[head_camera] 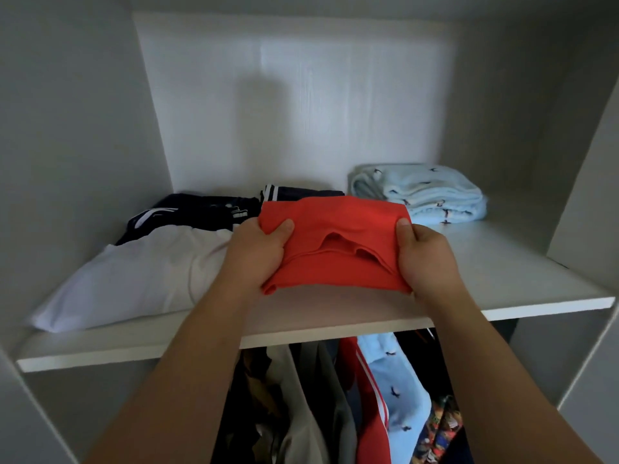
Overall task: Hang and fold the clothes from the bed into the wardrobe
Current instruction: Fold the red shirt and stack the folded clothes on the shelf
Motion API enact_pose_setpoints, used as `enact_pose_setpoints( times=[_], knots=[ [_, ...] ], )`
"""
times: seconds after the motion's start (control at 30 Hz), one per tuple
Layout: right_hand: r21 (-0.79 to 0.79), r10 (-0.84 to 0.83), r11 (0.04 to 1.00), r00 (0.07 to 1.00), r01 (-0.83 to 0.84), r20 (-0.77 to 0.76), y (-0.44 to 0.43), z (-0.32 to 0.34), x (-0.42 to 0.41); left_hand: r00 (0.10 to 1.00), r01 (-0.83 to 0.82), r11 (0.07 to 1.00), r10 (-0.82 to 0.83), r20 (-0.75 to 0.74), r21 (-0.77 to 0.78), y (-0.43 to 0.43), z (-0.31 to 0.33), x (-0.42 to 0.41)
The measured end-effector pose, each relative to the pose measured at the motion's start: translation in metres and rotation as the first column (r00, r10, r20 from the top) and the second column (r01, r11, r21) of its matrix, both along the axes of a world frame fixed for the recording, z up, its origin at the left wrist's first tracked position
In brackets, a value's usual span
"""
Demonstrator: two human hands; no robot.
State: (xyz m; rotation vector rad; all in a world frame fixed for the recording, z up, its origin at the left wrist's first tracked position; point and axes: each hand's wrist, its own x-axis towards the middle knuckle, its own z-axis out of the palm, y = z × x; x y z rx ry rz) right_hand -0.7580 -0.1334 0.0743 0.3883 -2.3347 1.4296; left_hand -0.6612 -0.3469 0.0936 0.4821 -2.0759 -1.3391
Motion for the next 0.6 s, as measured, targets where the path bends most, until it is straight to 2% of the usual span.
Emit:
enact_pose_setpoints(
  times=[0.13,0.27,0.43,0.6],
  knots=[
    [0.028,-0.006,1.0,1.0,0.005,0.02,-0.002,0.004,-0.024,0.996,-0.017,1.0,0.018,0.086,-0.008,-0.004,-0.001,-0.016],
    [0.12,0.033,0.992,0.998,-0.04,0.058,-0.002,0.002,-0.042,0.985,-0.048,0.997,0.057,0.162,-0.057,-0.001,-0.009,-0.022],
    [0.061,0.086,0.994,0.995,-0.089,0.044,-0.007,0.008,-0.047,0.994,-0.079,0.997,0.08,0.077,-0.008,0.004,0.004,-0.019],
    [-0.11,0.242,0.965,0.97,-0.237,0.029,-0.029,0.026,-0.029,0.997,-0.004,0.984,0.017,-0.069,0.179,-0.01,0.031,0.006]
  ],
)
